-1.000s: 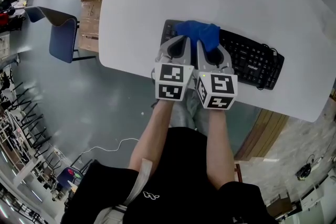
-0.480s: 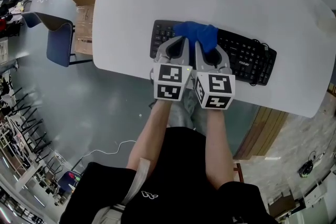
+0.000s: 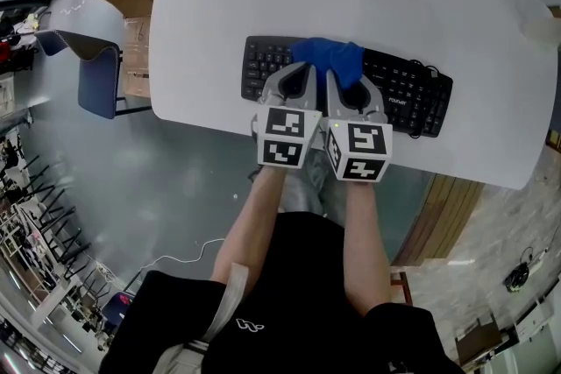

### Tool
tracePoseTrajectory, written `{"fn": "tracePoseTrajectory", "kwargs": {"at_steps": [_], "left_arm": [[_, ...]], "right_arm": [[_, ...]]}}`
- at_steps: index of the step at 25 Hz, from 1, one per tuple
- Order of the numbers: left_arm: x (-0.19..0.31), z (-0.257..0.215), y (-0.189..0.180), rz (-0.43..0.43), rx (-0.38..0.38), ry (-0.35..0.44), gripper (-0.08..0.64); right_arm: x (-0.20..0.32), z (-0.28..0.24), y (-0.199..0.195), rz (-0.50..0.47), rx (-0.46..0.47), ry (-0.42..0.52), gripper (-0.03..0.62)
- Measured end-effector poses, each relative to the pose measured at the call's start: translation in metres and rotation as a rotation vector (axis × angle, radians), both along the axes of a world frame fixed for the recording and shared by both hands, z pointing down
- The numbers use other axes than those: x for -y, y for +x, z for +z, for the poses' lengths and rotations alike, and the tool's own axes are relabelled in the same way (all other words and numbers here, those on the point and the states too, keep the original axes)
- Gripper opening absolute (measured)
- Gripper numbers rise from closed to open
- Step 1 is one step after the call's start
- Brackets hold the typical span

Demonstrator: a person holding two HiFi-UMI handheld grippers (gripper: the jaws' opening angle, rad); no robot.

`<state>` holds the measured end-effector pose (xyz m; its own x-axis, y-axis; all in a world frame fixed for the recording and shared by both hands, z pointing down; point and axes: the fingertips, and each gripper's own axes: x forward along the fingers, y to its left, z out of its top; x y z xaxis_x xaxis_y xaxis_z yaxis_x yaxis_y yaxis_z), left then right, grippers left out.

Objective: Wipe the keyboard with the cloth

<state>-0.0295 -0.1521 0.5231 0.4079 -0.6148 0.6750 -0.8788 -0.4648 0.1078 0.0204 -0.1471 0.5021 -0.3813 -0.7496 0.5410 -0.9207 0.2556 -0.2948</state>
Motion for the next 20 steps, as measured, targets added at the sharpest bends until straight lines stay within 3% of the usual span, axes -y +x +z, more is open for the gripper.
{"fn": "tracePoseTrajectory", "kwargs": {"at_steps": [20], "left_arm": [[-0.010, -0.002, 0.053, 0.084, -0.001, -0.004, -0.003]], "right_arm": [[-0.013, -0.002, 0.052, 0.077, -0.020, -0.006, 0.075]]}}
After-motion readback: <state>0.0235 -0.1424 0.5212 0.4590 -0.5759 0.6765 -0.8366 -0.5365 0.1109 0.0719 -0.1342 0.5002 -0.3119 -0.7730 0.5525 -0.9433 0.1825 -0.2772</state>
